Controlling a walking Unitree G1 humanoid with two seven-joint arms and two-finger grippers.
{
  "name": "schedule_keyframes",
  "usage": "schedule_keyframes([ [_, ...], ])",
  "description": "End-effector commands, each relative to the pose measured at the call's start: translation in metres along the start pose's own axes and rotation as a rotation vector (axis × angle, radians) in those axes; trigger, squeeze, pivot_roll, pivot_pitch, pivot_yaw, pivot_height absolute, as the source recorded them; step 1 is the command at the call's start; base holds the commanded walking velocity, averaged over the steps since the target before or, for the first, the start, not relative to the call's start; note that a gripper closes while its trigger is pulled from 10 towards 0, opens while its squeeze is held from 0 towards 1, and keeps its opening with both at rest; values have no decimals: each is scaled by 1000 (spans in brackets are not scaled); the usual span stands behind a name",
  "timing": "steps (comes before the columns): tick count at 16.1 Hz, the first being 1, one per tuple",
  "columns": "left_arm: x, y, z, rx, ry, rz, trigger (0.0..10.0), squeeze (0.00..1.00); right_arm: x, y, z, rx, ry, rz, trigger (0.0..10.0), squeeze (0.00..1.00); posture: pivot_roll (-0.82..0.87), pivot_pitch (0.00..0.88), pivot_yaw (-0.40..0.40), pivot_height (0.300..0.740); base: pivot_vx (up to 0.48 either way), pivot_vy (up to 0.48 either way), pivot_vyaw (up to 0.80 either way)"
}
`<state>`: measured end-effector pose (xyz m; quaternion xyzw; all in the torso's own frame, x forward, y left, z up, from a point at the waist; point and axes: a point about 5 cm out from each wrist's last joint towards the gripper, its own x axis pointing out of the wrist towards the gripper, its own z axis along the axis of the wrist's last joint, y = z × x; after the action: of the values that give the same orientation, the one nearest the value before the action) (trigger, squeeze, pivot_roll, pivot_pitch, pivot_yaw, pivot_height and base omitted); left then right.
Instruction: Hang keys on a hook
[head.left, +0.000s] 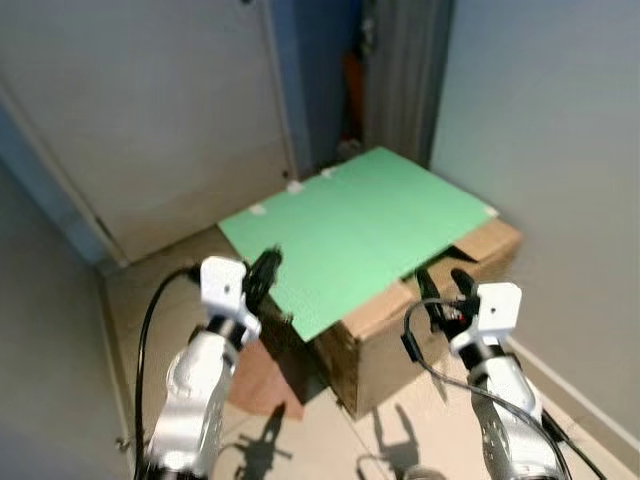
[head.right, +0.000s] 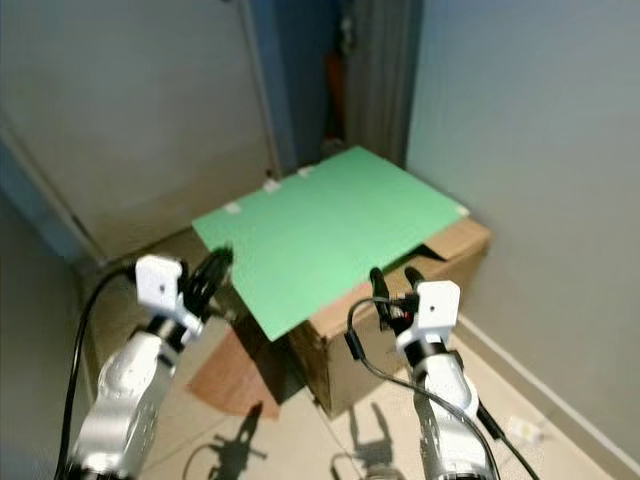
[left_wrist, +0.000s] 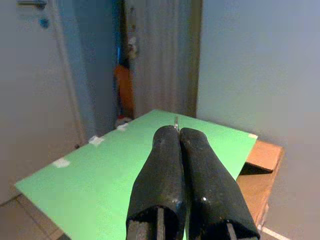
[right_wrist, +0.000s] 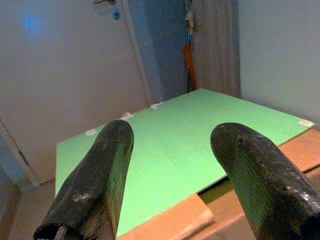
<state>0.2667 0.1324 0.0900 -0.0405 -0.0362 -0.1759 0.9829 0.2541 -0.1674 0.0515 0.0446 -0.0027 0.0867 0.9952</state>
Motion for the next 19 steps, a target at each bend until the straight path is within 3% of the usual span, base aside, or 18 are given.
schedule_keyframes([
  [1, 0, 1, -8, 16, 49, -22, 0, 0, 7, 6, 3, -21, -7, 27, 10000, 0, -140, 0, 137, 740, 0, 0, 0],
  [10, 9, -11, -12, 48, 73, -74, 0, 0, 12, 10, -1, -56, 44, 54, 10000, 0, -154, 0, 138, 740, 0, 0, -736],
  [19, 16, -10, -12, 67, 84, -107, 0, 0, 11, 14, -3, -57, 61, 70, 10000, 0, -161, 0, 140, 740, 34, 0, -740],
])
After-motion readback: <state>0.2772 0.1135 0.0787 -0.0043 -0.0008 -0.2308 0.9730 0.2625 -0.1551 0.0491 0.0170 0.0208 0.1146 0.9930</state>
